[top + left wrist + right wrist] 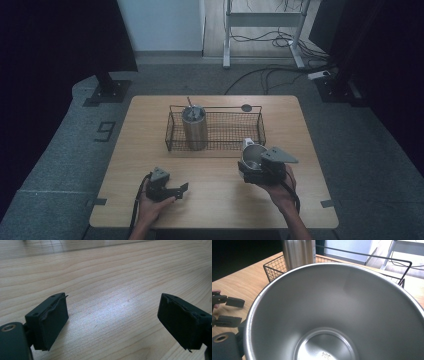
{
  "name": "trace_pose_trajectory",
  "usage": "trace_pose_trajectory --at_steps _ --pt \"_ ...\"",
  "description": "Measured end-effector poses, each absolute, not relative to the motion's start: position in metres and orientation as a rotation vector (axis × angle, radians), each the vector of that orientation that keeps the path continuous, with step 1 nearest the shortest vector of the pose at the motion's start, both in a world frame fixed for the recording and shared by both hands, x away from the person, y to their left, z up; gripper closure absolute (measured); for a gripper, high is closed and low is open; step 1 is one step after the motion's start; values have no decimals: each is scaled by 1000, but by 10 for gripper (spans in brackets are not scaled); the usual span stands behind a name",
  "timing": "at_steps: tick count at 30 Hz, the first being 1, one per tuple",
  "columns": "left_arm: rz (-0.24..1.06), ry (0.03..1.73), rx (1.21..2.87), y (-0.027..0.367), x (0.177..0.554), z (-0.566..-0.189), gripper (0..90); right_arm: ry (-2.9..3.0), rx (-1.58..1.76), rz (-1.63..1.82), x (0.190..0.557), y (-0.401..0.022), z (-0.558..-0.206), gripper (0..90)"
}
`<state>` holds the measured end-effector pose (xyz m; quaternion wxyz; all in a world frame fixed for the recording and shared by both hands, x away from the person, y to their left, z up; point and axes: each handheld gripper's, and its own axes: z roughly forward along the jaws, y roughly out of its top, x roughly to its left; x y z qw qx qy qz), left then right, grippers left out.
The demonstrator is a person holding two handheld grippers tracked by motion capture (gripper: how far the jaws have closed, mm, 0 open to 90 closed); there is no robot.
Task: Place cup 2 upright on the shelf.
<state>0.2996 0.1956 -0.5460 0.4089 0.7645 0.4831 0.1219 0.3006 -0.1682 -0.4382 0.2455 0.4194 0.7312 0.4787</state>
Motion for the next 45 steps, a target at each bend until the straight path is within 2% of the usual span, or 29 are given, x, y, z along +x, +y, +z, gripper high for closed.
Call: trace_pose_trajectory --at_steps 45 --pt "300 1216 1927 197 300 -546 98 2026 1111 1293 337 -157 -410 68"
